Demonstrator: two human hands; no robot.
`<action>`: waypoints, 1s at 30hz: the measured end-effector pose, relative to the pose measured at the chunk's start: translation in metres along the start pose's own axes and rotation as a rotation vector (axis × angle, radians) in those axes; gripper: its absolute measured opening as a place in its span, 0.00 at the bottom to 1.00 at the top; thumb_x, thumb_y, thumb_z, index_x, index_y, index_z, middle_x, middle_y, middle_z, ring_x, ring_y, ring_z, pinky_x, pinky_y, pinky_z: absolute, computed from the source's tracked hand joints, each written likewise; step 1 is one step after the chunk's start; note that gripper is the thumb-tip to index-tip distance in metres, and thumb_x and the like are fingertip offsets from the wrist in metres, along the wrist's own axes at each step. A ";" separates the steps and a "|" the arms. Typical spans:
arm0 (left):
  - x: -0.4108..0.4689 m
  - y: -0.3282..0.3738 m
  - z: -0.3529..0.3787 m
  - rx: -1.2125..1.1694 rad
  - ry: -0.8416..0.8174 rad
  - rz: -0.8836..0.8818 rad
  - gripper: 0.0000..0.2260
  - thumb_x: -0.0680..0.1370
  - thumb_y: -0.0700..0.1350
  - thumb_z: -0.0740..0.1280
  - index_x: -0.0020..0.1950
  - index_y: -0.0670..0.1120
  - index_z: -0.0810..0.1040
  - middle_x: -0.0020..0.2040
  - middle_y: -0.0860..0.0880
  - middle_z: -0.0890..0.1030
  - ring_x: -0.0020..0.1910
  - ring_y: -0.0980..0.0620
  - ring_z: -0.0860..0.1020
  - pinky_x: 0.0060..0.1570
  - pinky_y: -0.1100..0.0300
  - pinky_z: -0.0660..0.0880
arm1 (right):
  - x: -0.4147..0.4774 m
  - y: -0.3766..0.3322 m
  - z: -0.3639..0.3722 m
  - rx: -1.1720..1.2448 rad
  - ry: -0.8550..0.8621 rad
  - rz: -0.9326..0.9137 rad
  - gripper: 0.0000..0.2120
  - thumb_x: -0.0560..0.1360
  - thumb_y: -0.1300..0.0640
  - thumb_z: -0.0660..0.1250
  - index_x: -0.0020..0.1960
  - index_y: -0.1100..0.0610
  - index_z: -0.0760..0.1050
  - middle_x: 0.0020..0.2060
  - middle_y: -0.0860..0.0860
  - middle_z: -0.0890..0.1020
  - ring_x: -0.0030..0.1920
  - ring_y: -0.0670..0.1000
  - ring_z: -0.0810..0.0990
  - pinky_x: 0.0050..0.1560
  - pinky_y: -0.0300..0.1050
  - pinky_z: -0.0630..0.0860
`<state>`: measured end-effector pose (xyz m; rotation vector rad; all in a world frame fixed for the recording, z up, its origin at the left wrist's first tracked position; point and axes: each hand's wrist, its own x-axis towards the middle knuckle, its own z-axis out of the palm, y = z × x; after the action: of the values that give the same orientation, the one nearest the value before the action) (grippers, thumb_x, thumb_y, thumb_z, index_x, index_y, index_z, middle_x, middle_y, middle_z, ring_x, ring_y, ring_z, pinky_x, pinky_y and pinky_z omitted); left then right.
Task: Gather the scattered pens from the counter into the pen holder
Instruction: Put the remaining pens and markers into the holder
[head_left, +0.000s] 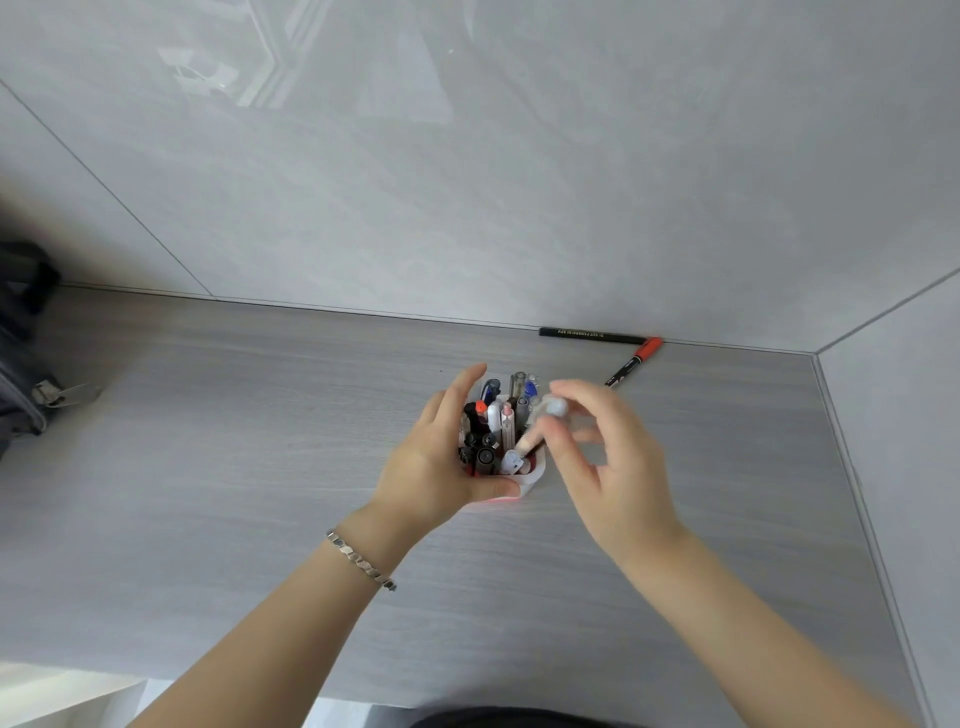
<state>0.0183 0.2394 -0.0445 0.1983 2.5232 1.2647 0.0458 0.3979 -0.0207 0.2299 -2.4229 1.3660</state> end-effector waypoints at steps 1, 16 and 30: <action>0.000 0.000 0.000 -0.006 0.001 0.000 0.48 0.57 0.48 0.80 0.66 0.65 0.52 0.57 0.59 0.66 0.55 0.61 0.68 0.52 0.59 0.70 | 0.003 0.004 0.003 -0.010 0.021 -0.033 0.08 0.77 0.50 0.61 0.53 0.51 0.72 0.42 0.49 0.81 0.42 0.47 0.79 0.45 0.36 0.77; 0.000 -0.002 0.001 -0.014 0.021 0.028 0.48 0.57 0.49 0.80 0.62 0.68 0.50 0.58 0.58 0.66 0.57 0.58 0.70 0.54 0.53 0.75 | 0.003 0.025 0.019 -0.335 -0.074 -0.428 0.18 0.77 0.66 0.50 0.62 0.55 0.71 0.58 0.53 0.80 0.48 0.51 0.77 0.51 0.44 0.75; 0.002 -0.001 0.000 -0.015 -0.019 0.026 0.47 0.58 0.45 0.80 0.61 0.68 0.50 0.59 0.58 0.64 0.57 0.61 0.66 0.56 0.57 0.71 | -0.011 0.033 0.016 -0.290 -0.107 -0.260 0.08 0.74 0.63 0.67 0.50 0.61 0.82 0.45 0.52 0.86 0.44 0.50 0.75 0.47 0.42 0.75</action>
<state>0.0167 0.2393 -0.0452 0.2398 2.5022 1.2855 0.0425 0.4010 -0.0589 0.5325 -2.5324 0.9011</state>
